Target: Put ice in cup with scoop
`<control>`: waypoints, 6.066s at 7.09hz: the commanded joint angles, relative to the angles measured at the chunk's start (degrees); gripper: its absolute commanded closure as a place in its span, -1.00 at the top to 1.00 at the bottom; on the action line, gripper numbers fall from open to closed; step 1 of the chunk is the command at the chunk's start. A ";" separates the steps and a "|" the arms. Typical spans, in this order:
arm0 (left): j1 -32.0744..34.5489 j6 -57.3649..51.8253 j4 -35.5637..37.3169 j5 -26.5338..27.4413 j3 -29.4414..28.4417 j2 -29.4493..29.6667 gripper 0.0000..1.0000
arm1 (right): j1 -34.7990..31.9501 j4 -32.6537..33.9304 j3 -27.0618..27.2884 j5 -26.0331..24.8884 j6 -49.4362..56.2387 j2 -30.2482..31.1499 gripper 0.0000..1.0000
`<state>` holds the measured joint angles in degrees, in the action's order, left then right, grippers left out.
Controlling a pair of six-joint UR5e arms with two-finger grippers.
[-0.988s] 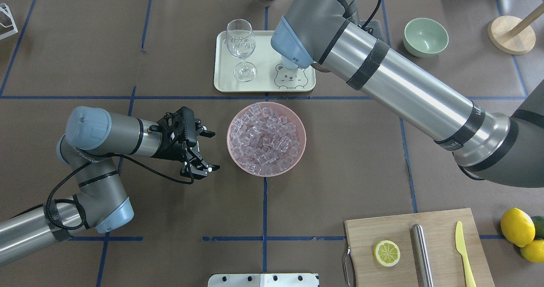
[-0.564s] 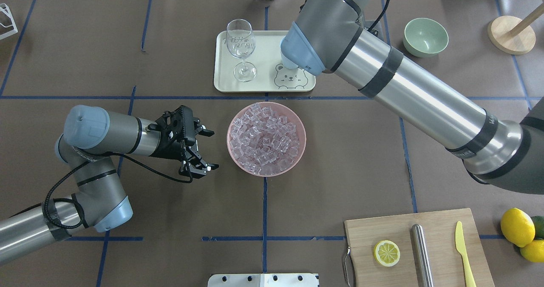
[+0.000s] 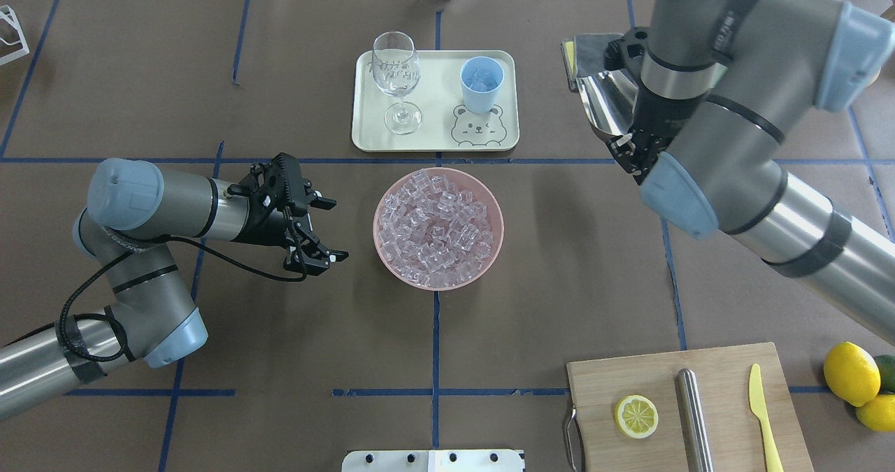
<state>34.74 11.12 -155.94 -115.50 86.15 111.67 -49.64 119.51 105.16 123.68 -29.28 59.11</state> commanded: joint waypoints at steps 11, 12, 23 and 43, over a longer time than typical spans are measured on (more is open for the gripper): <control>2.96 0.13 0.11 0.01 0.42 0.12 1.00 | 9.03 -30.28 4.11 -3.88 -19.85 30.19 -1.00; 2.96 0.13 0.11 0.01 0.34 0.12 1.00 | 9.03 -31.96 3.83 -3.53 -20.02 30.36 -1.00; 2.87 0.13 0.11 0.01 0.42 0.04 1.00 | 9.56 -32.06 2.42 -1.68 -21.25 30.02 -0.06; 52.71 -12.88 40.23 -20.25 6.25 -31.96 1.00 | -20.94 -32.15 -8.39 3.15 5.02 24.65 1.00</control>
<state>87.24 -1.95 -112.13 -138.82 94.02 80.75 -70.36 87.37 97.21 126.76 -24.61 83.81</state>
